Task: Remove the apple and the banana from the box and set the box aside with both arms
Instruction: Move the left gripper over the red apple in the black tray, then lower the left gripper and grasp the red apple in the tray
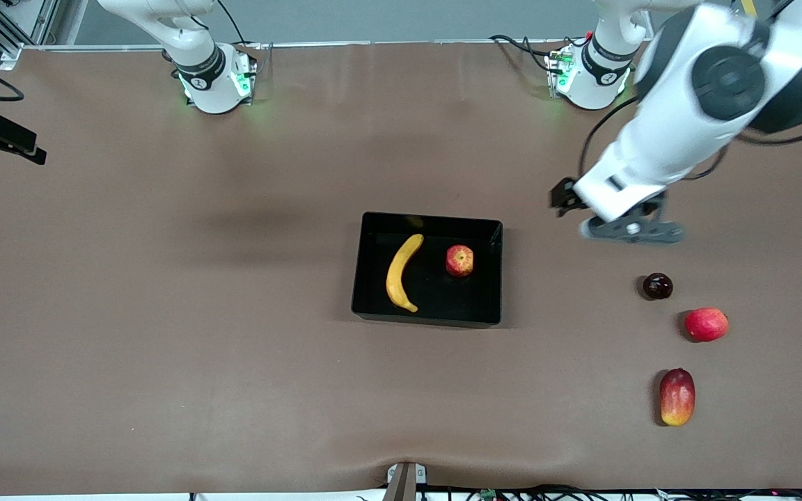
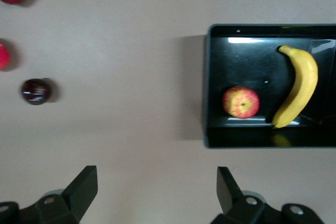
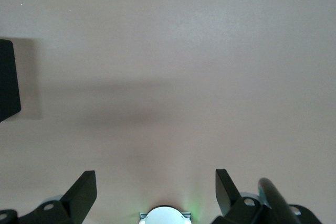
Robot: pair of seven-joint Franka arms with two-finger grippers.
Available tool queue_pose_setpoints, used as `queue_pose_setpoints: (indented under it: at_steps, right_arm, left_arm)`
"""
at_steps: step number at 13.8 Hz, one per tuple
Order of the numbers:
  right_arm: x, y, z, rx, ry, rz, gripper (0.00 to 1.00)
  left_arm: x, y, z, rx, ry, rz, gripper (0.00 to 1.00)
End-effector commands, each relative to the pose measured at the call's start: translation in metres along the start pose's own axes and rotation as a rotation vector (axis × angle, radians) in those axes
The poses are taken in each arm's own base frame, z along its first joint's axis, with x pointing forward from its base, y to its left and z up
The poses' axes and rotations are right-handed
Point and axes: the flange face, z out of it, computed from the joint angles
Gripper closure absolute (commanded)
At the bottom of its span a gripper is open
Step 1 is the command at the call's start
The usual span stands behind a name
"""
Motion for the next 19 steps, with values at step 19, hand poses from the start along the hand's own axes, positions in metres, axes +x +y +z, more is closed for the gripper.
queue_pose_setpoints:
  at_steps: [19]
  right_arm:
    - [-0.01, 0.002, -0.004, -0.008, -0.008, -0.004, 0.0]
  left_arm:
    - [0.017, 0.16, 0.287, 0.021, -0.039, -0.118, 0.0]
